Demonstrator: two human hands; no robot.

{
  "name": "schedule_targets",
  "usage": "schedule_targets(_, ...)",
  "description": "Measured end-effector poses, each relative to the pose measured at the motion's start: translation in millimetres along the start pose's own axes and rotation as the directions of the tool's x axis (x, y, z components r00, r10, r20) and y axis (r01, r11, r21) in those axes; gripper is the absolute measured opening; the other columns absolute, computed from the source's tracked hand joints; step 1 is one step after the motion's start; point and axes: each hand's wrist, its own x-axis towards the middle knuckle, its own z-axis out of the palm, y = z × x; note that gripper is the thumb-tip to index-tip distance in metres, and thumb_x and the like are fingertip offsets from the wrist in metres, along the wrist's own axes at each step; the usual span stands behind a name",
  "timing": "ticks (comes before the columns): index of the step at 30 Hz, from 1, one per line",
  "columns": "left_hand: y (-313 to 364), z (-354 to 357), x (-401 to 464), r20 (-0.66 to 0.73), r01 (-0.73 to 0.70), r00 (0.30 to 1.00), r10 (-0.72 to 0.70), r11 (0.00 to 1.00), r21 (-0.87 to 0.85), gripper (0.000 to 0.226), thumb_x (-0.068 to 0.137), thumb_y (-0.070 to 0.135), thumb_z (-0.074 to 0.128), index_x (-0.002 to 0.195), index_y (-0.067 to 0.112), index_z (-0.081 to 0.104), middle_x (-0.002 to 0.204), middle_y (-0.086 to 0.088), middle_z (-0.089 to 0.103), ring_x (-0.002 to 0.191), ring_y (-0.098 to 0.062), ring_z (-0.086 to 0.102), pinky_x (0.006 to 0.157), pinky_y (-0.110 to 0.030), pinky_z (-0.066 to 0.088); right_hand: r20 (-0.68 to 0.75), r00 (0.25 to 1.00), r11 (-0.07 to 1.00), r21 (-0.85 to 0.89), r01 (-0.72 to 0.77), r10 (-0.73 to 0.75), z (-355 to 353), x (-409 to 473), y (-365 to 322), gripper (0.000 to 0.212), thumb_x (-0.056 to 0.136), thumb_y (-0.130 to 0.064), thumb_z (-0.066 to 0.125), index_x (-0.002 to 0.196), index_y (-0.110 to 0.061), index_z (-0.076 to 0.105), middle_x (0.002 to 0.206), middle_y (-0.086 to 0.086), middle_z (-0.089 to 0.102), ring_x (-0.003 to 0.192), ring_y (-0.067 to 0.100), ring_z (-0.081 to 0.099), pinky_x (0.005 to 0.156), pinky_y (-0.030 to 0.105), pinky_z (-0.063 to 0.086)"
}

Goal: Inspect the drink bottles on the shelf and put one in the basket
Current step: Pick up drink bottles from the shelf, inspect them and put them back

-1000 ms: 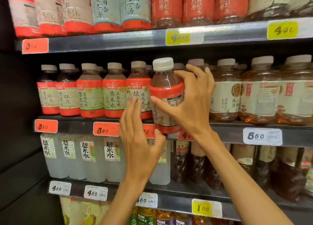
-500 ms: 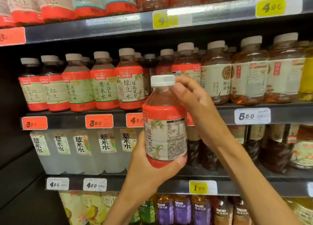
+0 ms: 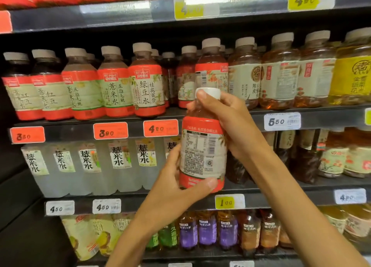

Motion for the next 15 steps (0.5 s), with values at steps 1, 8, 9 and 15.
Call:
schedule_targets(1, 0.0, 3.8, 0.0, -0.019, 0.004, 1.0, -0.004, 1.0, 0.023, 0.076, 0.058, 0.049, 0.078, 0.125, 0.047, 0.042, 0.115, 0.029, 0.064, 0.104, 0.01, 0.061, 0.079, -0.004, 0.046, -0.034, 0.999, 1.0, -0.021, -0.011, 0.01, 2.9, -1.7, 0.7, 0.031, 0.089, -0.029, 0.066, 0.103, -0.002, 0.066, 0.078, 0.001, 0.073, 0.067, 0.011, 0.068, 0.062, 0.021, 0.053)
schedule_targets(8, -2.6, 2.3, -4.4, -0.019, 0.122, 0.991, -0.132, 0.954, -0.274, 0.082, 0.05, 0.052, 0.082, 0.122, 0.023, 0.056, 0.11, 0.003, 0.073, 0.102, -0.014, 0.069, 0.083, -0.026, 0.056, 0.112, 0.97, 0.971, 0.081, -0.224, 0.215, -9.4, -0.1, -4.3, 0.022, 0.086, -0.029, 0.064, 0.096, -0.01, 0.072, 0.083, 0.009, 0.07, 0.079, 0.022, 0.062, 0.079, 0.032, 0.049)
schedule_targets(9, -3.7, -1.2, -5.1, 0.048, 0.171, 0.985, -0.166, 0.902, -0.397, 0.09, 0.049, 0.052, 0.086, 0.126, 0.017, 0.055, 0.115, -0.005, 0.071, 0.107, -0.022, 0.067, 0.089, -0.036, 0.055, 0.148, 0.959, 0.959, 0.112, -0.259, 0.241, -11.4, 1.1, -2.9, 0.024, 0.086, -0.03, 0.062, 0.097, -0.011, 0.071, 0.078, 0.006, 0.069, 0.076, 0.02, 0.06, 0.079, 0.032, 0.045)
schedule_targets(15, -3.0, 2.5, -6.7, 0.413, 0.371, 0.907, -0.077, 0.609, -0.701, 0.068, 0.079, 0.043, 0.074, 0.135, 0.011, 0.052, 0.13, -0.028, 0.055, 0.113, -0.039, 0.06, 0.095, -0.049, 0.05, 0.308, 0.899, 0.83, 0.373, -0.416, 0.312, -0.1, 6.8, 8.6, 0.04, 0.081, -0.041, 0.057, 0.103, -0.009, 0.064, 0.087, 0.008, 0.074, 0.083, 0.021, 0.072, 0.075, 0.033, 0.058)
